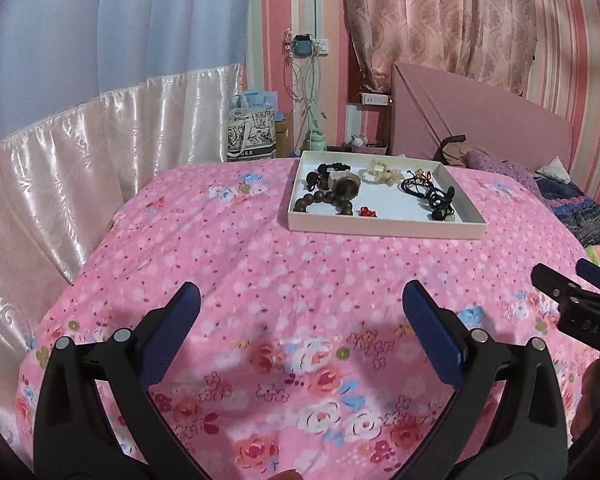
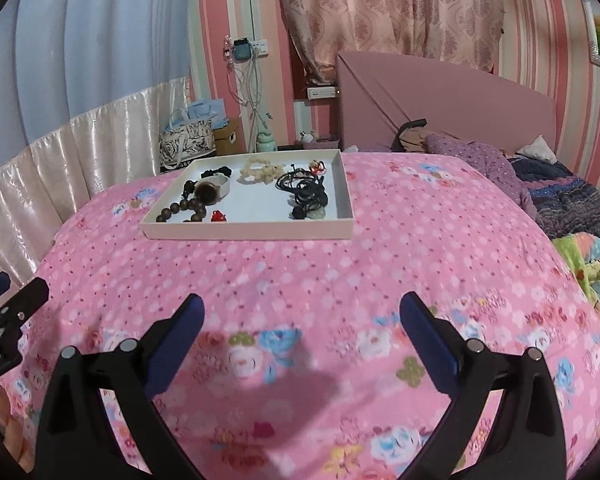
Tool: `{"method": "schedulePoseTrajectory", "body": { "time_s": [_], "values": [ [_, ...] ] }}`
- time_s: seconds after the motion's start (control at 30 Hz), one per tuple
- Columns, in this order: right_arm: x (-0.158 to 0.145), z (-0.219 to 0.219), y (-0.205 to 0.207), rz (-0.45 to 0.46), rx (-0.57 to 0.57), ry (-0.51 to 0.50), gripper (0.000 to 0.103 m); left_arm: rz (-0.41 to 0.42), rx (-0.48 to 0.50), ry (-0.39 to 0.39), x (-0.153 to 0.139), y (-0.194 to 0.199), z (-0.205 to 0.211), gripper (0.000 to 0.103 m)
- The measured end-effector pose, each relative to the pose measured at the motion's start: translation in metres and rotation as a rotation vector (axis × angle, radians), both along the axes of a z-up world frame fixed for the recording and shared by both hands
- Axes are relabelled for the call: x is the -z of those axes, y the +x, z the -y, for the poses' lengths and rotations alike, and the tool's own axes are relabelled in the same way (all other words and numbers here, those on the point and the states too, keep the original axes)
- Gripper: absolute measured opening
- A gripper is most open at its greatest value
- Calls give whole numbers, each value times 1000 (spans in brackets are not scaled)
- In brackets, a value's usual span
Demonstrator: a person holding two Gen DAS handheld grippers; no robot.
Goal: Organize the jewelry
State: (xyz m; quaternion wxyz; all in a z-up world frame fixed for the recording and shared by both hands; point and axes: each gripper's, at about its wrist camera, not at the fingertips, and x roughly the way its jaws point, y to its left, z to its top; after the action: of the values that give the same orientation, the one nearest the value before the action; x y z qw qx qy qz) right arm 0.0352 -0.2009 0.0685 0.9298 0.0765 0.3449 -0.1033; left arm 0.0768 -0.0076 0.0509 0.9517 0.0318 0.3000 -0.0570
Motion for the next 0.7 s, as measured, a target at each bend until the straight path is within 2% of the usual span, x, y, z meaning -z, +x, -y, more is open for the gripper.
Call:
{"method": "schedulePoseTrajectory", "body": {
  "time_s": [0.2, 0.4, 0.7],
  "values": [
    [0, -1, -15, 17, 25, -2, 98, 17, 8, -1, 3, -12, 2, 100],
    [-3, -7, -22, 30, 51, -56, 98, 34, 20, 2, 2, -23, 3, 100],
    [-3, -13, -23, 33, 36, -74, 98, 60, 6, 15, 3, -29, 2, 100]
  ]
}}
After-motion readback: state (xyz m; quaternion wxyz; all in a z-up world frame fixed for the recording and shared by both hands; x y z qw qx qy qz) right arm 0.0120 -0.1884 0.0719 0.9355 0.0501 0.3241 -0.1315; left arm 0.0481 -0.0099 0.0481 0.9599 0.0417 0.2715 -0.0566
